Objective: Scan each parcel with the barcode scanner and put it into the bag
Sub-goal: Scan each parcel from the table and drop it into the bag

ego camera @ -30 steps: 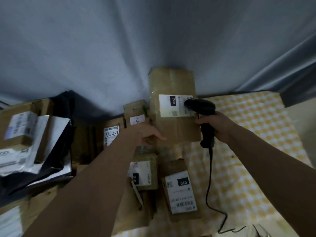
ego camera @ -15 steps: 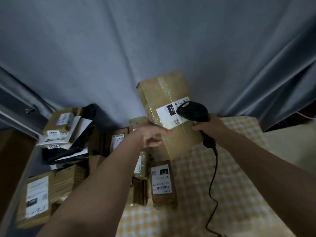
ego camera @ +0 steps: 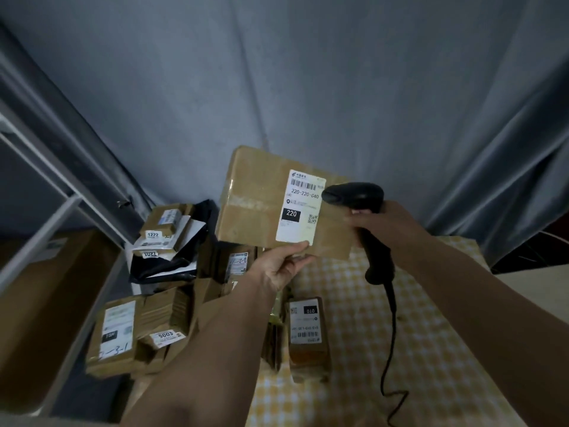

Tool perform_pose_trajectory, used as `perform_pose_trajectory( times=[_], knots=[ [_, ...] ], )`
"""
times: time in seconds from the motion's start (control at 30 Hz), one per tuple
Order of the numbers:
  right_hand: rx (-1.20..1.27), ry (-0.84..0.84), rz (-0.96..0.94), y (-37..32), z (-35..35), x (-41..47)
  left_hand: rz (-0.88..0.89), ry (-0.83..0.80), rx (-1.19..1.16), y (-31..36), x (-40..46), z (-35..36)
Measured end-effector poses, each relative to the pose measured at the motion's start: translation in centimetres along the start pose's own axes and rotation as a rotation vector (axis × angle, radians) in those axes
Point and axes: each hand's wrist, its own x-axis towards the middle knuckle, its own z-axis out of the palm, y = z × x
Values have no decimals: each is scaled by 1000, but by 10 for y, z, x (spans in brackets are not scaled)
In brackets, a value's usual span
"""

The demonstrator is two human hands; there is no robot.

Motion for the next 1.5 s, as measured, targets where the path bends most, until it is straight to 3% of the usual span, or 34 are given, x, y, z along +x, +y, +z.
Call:
perform_pose_trajectory(
  times=[0.37, 1.5],
  knots=[
    [157, -164, -68, -29, 22, -59, 111, -33, -200, -14, -17, -13],
    [54, -149, -169, -22, 47, -96, 130, -53, -247, -24, -56, -34]
  ],
)
